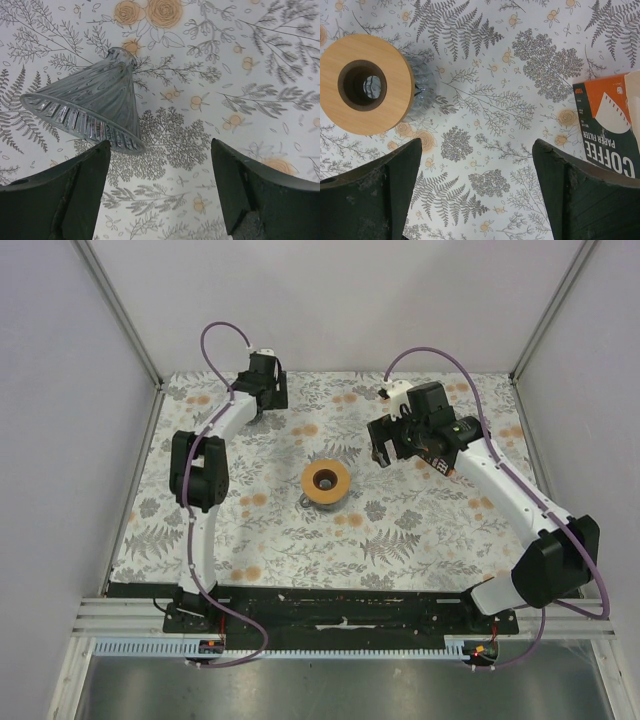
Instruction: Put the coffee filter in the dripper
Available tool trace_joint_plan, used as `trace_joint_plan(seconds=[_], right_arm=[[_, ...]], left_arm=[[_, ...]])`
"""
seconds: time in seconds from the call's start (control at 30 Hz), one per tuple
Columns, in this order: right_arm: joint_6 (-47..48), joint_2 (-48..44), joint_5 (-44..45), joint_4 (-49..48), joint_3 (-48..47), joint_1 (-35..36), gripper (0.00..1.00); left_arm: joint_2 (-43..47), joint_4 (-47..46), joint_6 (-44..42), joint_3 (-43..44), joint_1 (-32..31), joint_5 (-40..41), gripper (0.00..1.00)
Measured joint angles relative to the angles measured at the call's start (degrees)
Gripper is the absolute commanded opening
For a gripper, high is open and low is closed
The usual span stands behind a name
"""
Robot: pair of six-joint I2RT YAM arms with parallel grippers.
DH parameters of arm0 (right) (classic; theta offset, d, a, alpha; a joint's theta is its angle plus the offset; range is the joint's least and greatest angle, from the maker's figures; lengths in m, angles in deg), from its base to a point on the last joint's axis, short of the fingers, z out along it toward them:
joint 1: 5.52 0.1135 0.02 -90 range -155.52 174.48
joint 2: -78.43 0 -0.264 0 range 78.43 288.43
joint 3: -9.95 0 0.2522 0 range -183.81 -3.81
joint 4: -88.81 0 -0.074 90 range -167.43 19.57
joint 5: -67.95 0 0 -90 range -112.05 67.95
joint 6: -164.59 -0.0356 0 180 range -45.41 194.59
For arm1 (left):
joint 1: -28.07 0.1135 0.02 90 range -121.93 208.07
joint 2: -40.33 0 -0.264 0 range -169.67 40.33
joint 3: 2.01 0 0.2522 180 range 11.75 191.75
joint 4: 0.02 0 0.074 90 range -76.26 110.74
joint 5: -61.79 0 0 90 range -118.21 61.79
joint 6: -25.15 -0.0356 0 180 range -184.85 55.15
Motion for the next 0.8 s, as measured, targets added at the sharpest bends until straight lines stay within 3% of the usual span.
trace_joint_plan(seconds=[0.1,0.3,0.37,0.53,0.67,0.8], right_arm=[[0.7,-0.4,-0.1,-0.3,0.6,0.0,0.98],[1.6,-0.6,-0.6,-0.8,0.6,0.0,0.98],[1.6,-0.6,-0.9,-0.8,0.6,0.0,0.98],[1.7,-0.6,-1.6,-0.8,0.6,0.0,0.98],[1.5,-0.9,-2.9,-0.5,-0.4,0.0,0.98],[0.8,-3.3,-3.9,-0.5,-2.7,0.0,0.98]], left_arm=[[-4.4,-0.3,0.5,3.0,0.3,2.6,0.67],[-10.6,-0.5,0.2,8.5,0.8,5.4,0.08],[-11.4,-0.7,-0.7,8.8,1.0,6.5,0.02],[-10.3,-2.2,-6.0,7.3,1.5,5.4,0.02],[-3.7,-2.6,-14.0,-1.3,1.6,1.6,0.02],[8.5,-1.1,-25.4,-14.1,0.6,-2.8,0.02]])
